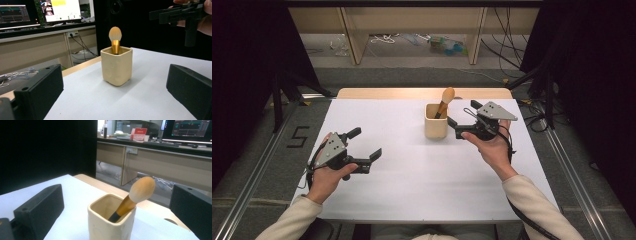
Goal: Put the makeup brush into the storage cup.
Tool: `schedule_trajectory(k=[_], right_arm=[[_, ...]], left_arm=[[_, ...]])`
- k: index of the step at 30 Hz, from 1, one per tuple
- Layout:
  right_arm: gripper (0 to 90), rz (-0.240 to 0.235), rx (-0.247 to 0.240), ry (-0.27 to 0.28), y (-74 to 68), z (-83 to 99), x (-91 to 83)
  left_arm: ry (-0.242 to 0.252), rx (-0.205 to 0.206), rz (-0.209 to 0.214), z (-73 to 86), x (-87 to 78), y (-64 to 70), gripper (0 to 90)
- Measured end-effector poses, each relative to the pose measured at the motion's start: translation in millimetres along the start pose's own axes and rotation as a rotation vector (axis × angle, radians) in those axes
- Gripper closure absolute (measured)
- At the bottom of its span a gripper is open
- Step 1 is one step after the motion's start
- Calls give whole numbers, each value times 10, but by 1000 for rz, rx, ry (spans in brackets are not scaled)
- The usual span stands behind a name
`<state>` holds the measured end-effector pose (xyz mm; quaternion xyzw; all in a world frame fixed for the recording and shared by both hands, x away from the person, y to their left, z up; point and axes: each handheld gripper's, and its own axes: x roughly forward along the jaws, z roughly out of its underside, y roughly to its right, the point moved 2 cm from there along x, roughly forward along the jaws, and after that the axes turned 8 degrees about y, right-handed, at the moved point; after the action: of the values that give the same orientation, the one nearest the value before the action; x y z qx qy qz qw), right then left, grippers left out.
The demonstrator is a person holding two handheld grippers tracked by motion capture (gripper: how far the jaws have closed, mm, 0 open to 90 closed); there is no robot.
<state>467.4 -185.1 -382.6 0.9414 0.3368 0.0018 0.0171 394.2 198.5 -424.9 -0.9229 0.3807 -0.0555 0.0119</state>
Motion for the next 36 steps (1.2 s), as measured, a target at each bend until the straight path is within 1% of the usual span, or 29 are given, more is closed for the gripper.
schedule_trajectory(k=[2, 3, 4, 5, 6, 8, 9, 10, 11, 12, 13, 14, 15, 16, 17, 18, 19, 20, 21, 23, 24, 25, 26, 32, 33, 34, 35, 36], right_arm=[[4, -1, -3, -5, 1, 0, -20], [4, -2, -12, 2, 4, -1, -34], [4, -5, 0, -15, -6, -2, -62], [4, -4, -13, 11, 2, -2, -67], [4, -2, -1, 9, -7, -2, -87], [9, -8, -13, 7, -5, -6, -134], [9, -11, 6, 7, -22, -4, -151], [9, -11, 6, 7, -22, -4, -151], [9, -19, 7, 4, -34, 0, -192], [9, -19, 7, 4, -34, 0, -192], [9, -20, -3, 7, -33, 0, -204], [9, -29, -4, 8, -53, 2, -245], [9, -28, 5, 5, -67, 3, -262], [9, -34, -7, 25, -69, 2, -271], [9, -51, 10, -2, -87, 0, -307], [9, -51, 10, -2, -87, 0, -307], [11, -52, 1, 29, -89, 0, -332], [11, -52, 1, 29, -89, 0, -332], [12, -61, 6, 24, -107, 1, -376], [12, -57, 1, 28, -110, 3, -387], [12, -71, 23, 15, -142, 7, -434], [13, -76, 25, 12, -153, 8, -453], [13, -71, 21, 24, -157, 8, -468], [14, -88, 27, 25, -190, 17, -554], [15, -95, 29, 13, -194, 21, -579], [15, -92, 29, 22, -201, 34, -586], [15, -97, 29, 13, -209, 43, -612], [15, -99, 31, 20, -218, 53, -621]], left_arm=[[0, 1, 1, 1, 0, -3, 6], [-2, 0, -1, 2, -1, -2, 6], [-4, 2, -1, 2, -2, -3, 6], [-2, 1, 0, 2, 0, -1, 6], [-2, 0, 0, 1, 0, 0, 6], [1, 0, -1, -2, -1, -1, 6], [1, 0, -1, -2, -1, -1, 6], [-1, 1, -1, -1, -3, -3, 6], [2, 0, 0, 1, 0, -2, 6], [2, 0, 0, 1, 0, -2, 6], [1, 0, 0, -1, -1, -1, 6], [0, 0, -1, -2, -1, 0, 6], [0, -1, -1, -2, -1, -1, 5], [0, 0, 0, 0, -1, -3, 5], [0, 0, 0, 0, -1, -3, 5], [0, 0, 0, 1, -1, -5, 5], [2, -1, -2, 0, 0, -5, 5], [2, 0, -2, -1, -1, -5, 5], [0, 0, -2, -3, -3, -3, 5], [-1, 0, -3, -4, -5, -1, 5], [1, -1, -2, -1, -2, -5, 5], [3, -2, -2, 0, -1, -5, 5], [3, -2, -2, 0, -1, -5, 5], [-2, 0, -2, -6, -7, -1, 5], [0, -1, -1, -6, -6, -1, 5], [0, -1, -2, -5, -5, -1, 5], [-1, -1, -2, -5, -6, -1, 5], [0, -3, -2, -5, -6, -1, 5]])
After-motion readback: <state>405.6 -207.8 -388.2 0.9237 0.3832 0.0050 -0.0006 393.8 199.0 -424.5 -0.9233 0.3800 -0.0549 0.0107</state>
